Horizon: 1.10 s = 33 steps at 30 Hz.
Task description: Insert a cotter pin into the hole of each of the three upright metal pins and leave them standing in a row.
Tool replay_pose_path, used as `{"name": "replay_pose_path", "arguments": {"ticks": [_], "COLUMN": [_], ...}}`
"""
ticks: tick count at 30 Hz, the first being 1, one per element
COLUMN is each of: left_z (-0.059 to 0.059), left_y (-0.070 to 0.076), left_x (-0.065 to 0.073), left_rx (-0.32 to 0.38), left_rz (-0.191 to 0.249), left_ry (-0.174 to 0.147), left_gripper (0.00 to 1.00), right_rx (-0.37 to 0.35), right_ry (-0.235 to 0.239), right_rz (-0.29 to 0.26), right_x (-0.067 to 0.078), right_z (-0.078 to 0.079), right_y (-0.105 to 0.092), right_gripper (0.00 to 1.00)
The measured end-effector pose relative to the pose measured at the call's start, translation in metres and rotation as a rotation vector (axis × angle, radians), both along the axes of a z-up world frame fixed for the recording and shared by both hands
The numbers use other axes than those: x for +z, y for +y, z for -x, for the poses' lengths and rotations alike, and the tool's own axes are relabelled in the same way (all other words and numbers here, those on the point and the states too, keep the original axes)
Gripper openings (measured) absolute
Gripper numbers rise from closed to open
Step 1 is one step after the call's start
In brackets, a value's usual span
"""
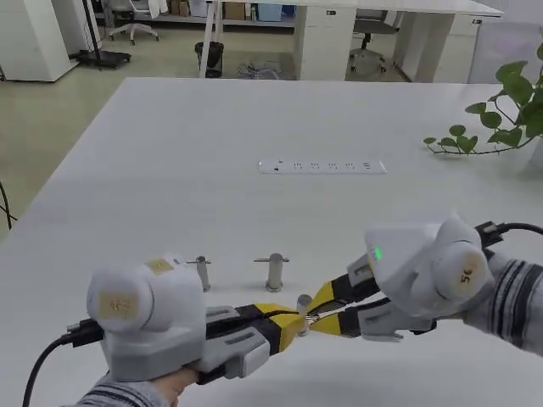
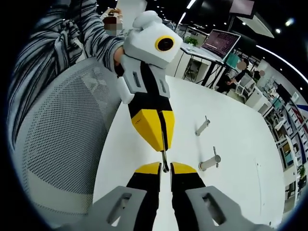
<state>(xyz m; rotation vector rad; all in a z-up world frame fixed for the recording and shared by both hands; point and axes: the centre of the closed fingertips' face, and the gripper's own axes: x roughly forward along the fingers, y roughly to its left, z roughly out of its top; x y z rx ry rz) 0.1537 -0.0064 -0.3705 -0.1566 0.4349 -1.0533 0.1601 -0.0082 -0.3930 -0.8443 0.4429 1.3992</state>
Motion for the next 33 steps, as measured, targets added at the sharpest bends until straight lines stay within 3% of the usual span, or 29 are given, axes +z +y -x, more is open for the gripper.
{"name": "replay_pose_path", "arguments": {"ticks": [3, 8, 20, 29, 33], "left_z": [0.0, 0.004, -0.001, -0.013, -0.018], "left_y": [0.0, -0.002, 0.0, 0.006, 0.007], "left_x": [-0.003, -0.002, -0.005, -0.012, -0.017], "left_rx": [-0.005, -0.031, 0.012, 0.073, 0.097], "left_rz": [-0.011, -0.021, -0.049, -0.087, -0.111], "left_ry": [0.002, -0.022, -0.043, -0.07, -0.086], "left_gripper": [0.0, 0.0, 0.01, 0.15, 0.2], "right_rx": [0.001, 0.017, 0.039, 0.004, -0.015], "right_ry": [0.012, 0.028, -0.042, -0.103, -0.106], "right_rz": [0.005, 0.021, 0.065, 0.109, 0.115], "right_x": [-0.001, -0.003, -0.002, -0.005, -0.008], "right_z": [0.002, 0.008, 0.003, -0.01, -0.016], "right_y": [-0.001, -0.003, -0.004, -0.013, -0.017], "right_gripper": [0.01, 0.0, 0.0, 0.0, 0.0]}}
